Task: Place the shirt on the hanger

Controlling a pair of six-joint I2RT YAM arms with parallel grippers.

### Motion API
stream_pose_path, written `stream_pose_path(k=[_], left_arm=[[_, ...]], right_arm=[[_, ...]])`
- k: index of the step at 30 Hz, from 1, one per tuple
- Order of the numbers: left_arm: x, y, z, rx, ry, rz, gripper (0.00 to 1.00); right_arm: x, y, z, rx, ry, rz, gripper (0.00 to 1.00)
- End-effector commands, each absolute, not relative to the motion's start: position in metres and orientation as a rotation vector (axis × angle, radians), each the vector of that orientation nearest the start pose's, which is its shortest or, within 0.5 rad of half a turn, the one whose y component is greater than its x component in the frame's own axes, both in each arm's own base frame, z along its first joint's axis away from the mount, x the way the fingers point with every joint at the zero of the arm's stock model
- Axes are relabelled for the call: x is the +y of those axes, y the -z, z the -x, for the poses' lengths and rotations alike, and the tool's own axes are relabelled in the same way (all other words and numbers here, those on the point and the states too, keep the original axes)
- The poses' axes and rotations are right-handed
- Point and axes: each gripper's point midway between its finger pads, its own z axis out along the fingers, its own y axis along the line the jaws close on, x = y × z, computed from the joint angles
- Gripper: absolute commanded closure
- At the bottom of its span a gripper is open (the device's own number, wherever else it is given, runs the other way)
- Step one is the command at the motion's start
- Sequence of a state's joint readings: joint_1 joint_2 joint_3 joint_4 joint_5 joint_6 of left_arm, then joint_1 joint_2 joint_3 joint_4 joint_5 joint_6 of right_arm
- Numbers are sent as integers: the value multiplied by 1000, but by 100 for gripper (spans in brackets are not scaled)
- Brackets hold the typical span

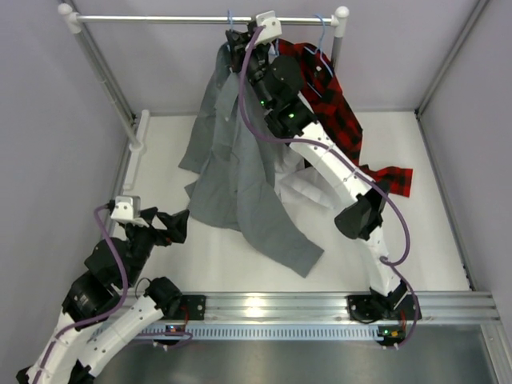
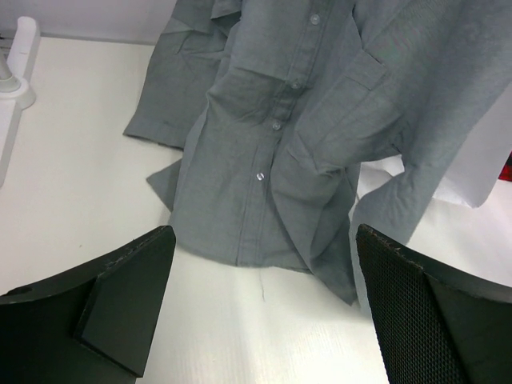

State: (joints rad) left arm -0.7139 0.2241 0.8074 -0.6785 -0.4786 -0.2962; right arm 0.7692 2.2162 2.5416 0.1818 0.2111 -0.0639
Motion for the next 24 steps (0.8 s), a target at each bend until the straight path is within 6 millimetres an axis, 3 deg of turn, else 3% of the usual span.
stream_pose_path(k=[1, 8, 16, 24], left_arm=[[-63, -305, -172, 1627, 415, 1, 2], [-66, -303, -172, 1632, 421, -11, 2], [-69, -301, -172, 1640, 431, -32, 2], [-74, -300, -171, 1645, 443, -54, 2]], right_arm=[[382, -612, -451, 828, -576, 198, 100], [374, -632, -437, 762, -585, 199, 100], [375, -617, -457, 758, -567, 200, 100], [361, -620, -468, 729, -561, 180, 100]])
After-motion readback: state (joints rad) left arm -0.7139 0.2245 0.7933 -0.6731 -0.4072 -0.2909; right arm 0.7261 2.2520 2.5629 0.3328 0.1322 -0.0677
